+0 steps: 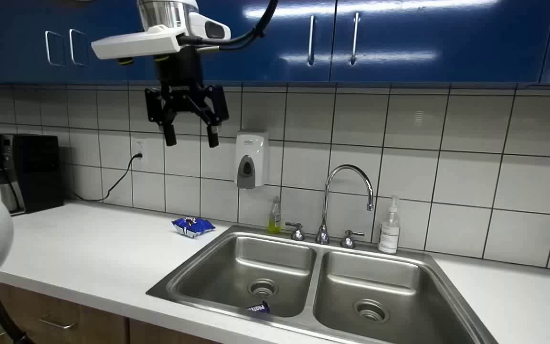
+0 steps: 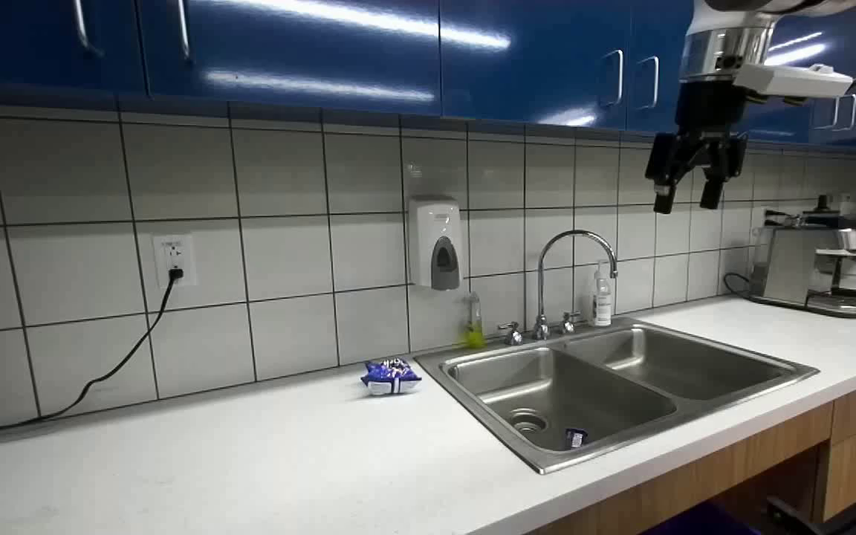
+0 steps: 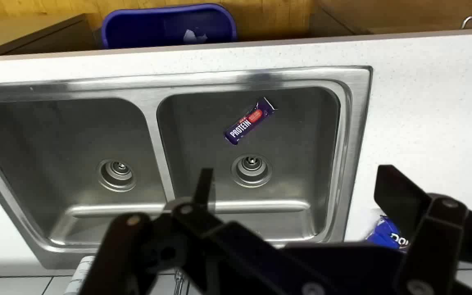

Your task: Pick up the object from the sink and put it on the counter

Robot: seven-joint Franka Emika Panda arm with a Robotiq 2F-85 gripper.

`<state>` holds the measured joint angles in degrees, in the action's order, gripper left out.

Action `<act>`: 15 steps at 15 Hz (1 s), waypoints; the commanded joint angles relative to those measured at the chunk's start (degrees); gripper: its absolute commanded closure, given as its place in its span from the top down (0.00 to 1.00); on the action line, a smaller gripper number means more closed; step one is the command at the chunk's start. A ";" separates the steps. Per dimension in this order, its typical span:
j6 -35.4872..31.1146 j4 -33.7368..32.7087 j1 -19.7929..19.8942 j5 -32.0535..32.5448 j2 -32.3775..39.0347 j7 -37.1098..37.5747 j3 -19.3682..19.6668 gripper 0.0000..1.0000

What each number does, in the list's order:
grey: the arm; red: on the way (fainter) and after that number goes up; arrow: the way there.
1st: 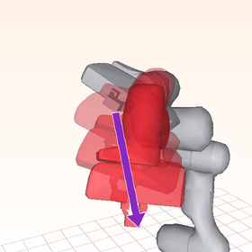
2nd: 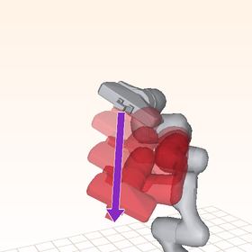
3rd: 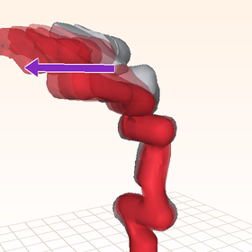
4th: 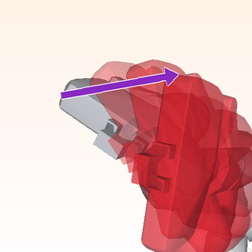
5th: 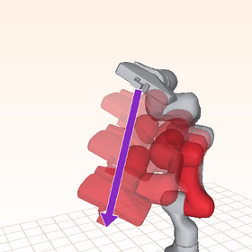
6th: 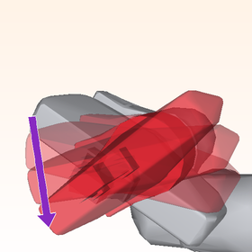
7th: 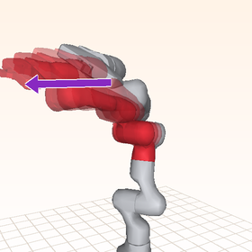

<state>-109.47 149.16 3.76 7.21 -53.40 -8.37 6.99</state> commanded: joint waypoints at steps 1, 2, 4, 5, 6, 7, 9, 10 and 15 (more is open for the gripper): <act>0.08 -0.09 -0.02 -0.02 0.13 0.02 -0.01 1.00; 0.08 -0.09 -0.02 -0.02 0.13 0.02 -0.01 1.00; -1.90 0.79 -0.21 -0.13 1.81 0.51 -0.15 1.00; -3.04 1.25 -0.23 -0.10 2.74 0.81 -0.31 1.00; -5.04 2.09 -0.37 -0.07 4.33 1.26 -0.61 1.00; -6.67 2.68 -0.56 -0.23 5.59 1.42 -0.71 1.00; -11.40 4.18 -0.96 -0.41 9.23 2.06 -1.30 1.00; -14.05 4.85 -1.21 -0.54 11.39 2.48 -1.65 1.00; -26.02 5.21 -1.20 -0.33 23.62 5.82 -4.16 1.00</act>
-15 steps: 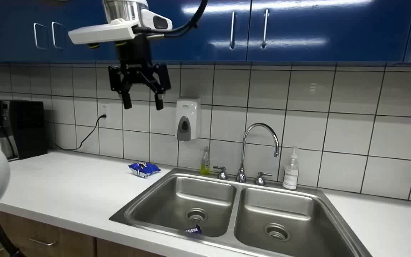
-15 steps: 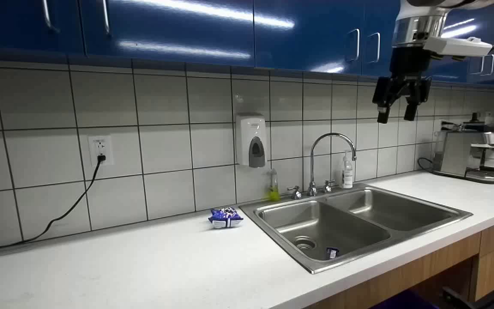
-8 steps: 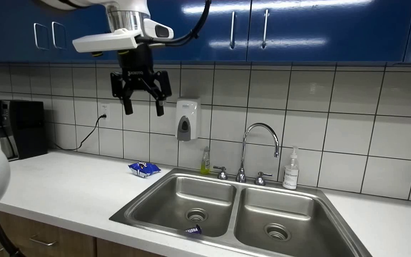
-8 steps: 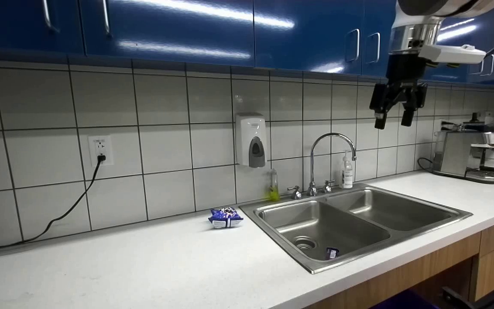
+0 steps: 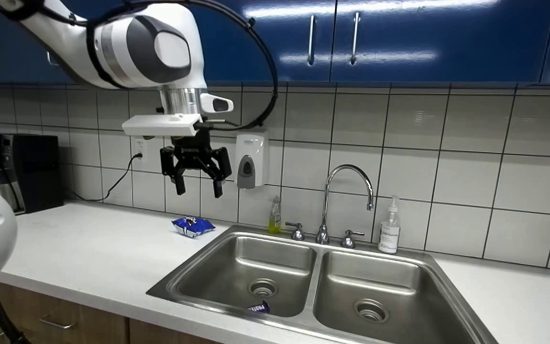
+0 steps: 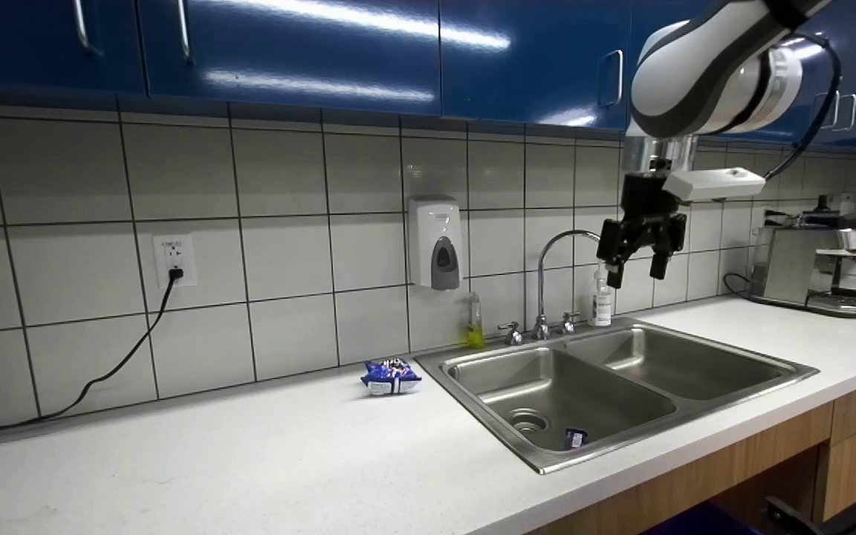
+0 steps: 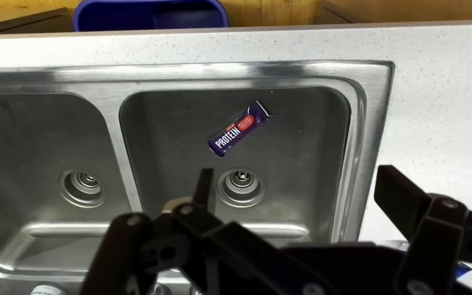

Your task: Pick up the object from the sink and put it on the counter

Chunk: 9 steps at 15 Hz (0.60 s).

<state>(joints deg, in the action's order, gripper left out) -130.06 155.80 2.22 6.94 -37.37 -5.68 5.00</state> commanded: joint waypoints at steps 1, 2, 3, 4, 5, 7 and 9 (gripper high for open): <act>-7.36 -2.02 0.56 0.10 10.36 4.56 -3.01 1.00; -9.07 -2.37 0.52 0.12 12.49 5.25 -3.50 1.00; -10.53 -2.93 1.08 0.78 15.13 7.60 -4.75 1.00; -11.62 -3.46 1.24 1.03 17.35 8.99 -5.38 1.00; -12.76 -3.95 1.39 1.43 19.63 10.55 -6.00 1.00; -14.42 -5.13 1.61 2.29 23.85 13.54 -7.01 1.00; -15.02 -6.59 1.72 3.54 27.99 16.28 -7.59 1.00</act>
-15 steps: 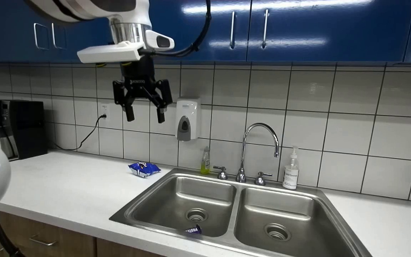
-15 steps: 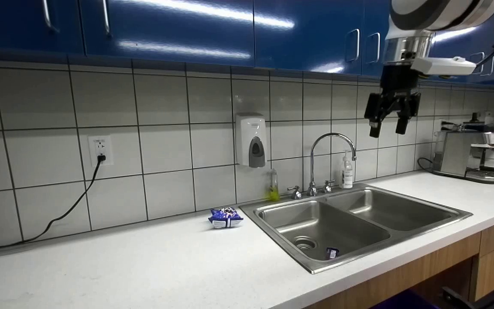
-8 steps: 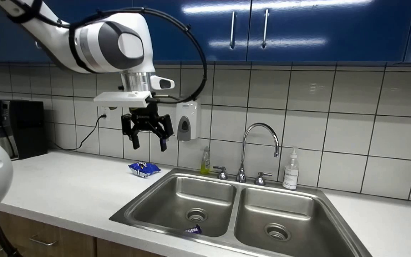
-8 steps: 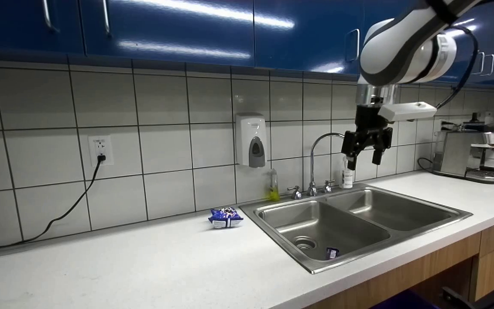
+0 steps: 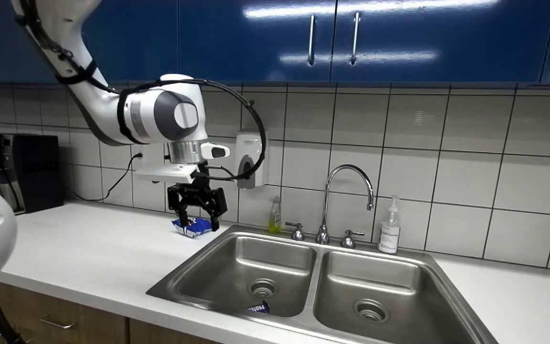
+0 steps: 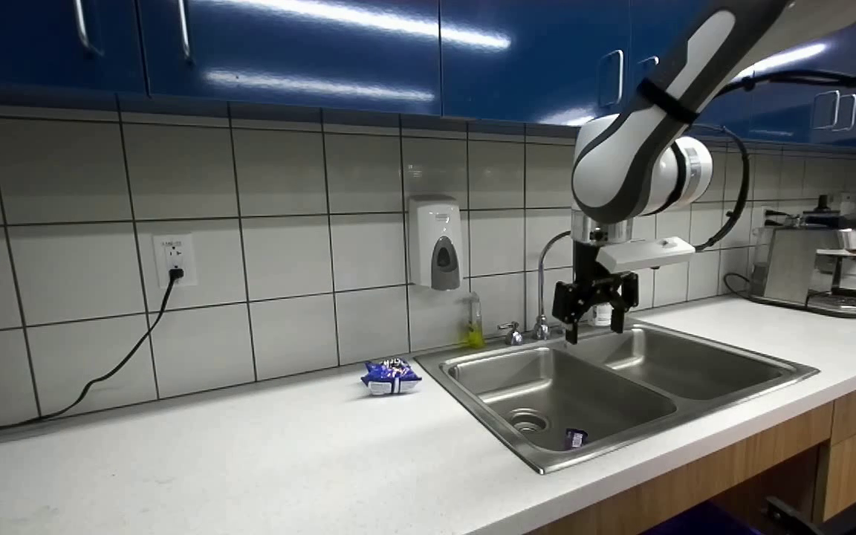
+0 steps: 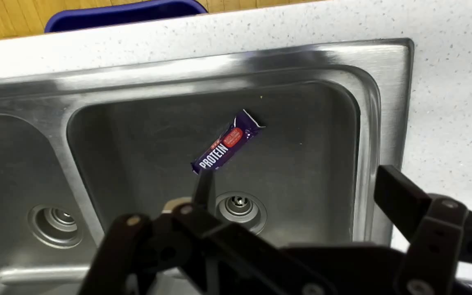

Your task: Pick up the object from the sink and put it on the counter

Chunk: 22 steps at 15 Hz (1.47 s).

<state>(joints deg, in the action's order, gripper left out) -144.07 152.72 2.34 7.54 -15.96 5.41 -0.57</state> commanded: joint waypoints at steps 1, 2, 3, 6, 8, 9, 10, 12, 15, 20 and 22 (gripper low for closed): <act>-1.68 -4.37 1.41 3.42 8.93 6.29 -1.98 1.00; -2.24 -5.29 1.25 4.17 10.98 7.90 -1.92 1.00; -2.83 -6.24 0.95 4.48 13.03 9.04 -1.61 1.00; -4.26 -9.54 0.06 5.46 18.89 12.86 -0.59 1.00; -5.02 -11.89 -0.68 5.56 22.38 14.74 0.31 1.00; -5.26 -12.96 -1.10 5.59 23.89 15.42 0.87 1.00; -5.64 -14.07 -1.44 5.43 25.43 15.79 1.42 1.00; -6.42 -16.18 -2.14 5.76 28.35 16.58 2.84 1.00; -7.55 -19.62 -3.13 5.65 32.85 16.99 5.49 1.00; -9.58 -24.97 -4.71 4.31 40.63 16.60 9.26 1.00; -10.13 -26.41 -5.27 3.91 43.28 16.17 10.29 1.00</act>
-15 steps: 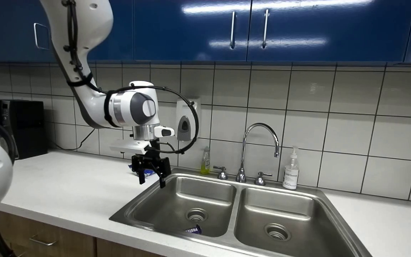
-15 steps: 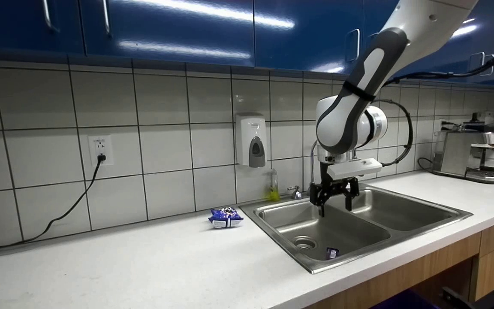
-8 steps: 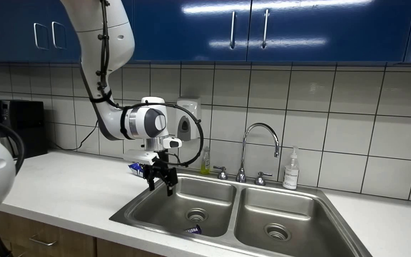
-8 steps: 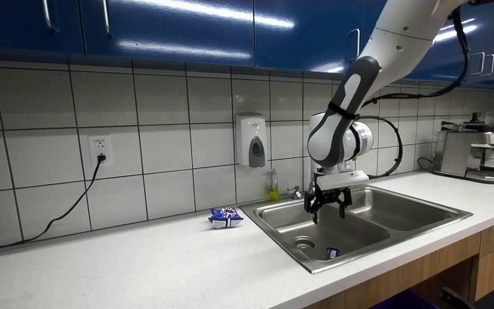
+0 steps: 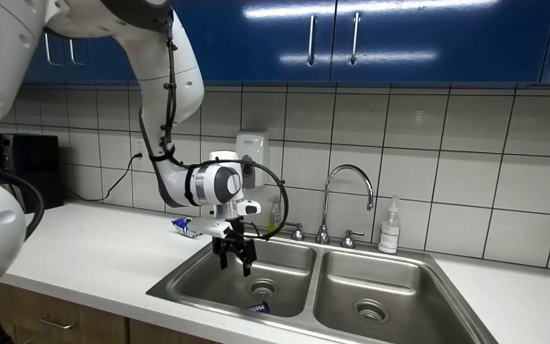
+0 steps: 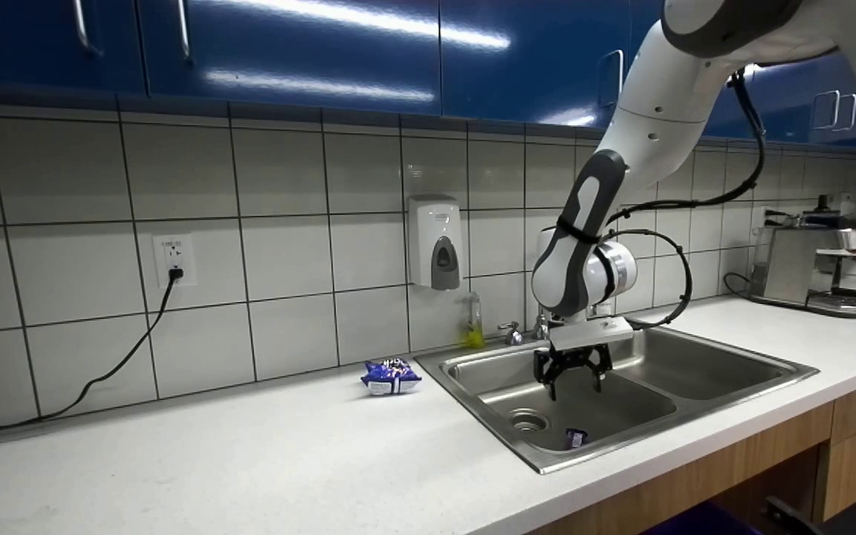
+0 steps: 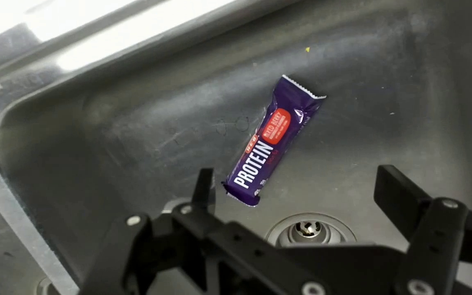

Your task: Pick up the object from the sink and put it on the counter

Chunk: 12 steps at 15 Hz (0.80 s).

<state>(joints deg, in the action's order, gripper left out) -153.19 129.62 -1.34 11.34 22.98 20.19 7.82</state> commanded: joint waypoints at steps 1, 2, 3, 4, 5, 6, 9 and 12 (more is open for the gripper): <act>-1.27 -3.94 -1.84 -0.12 5.76 1.36 2.41 1.00; -1.58 -4.52 -2.04 -0.35 7.16 1.40 2.90 1.00; -1.91 -4.95 -2.19 -0.56 8.42 1.33 3.33 1.00; -2.35 -5.34 -2.14 -1.08 9.67 1.01 3.49 1.00; -2.53 -5.72 -2.22 -1.54 10.72 0.93 3.73 1.00; -3.01 -6.08 -2.07 -2.15 11.72 0.51 3.65 1.00; -3.85 -7.18 -1.43 -4.63 13.84 -0.36 2.90 1.00; -5.35 -7.95 -1.29 -7.55 15.16 -0.23 2.62 1.00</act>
<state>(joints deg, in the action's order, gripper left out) -157.40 123.20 -2.66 6.39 36.81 20.20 10.62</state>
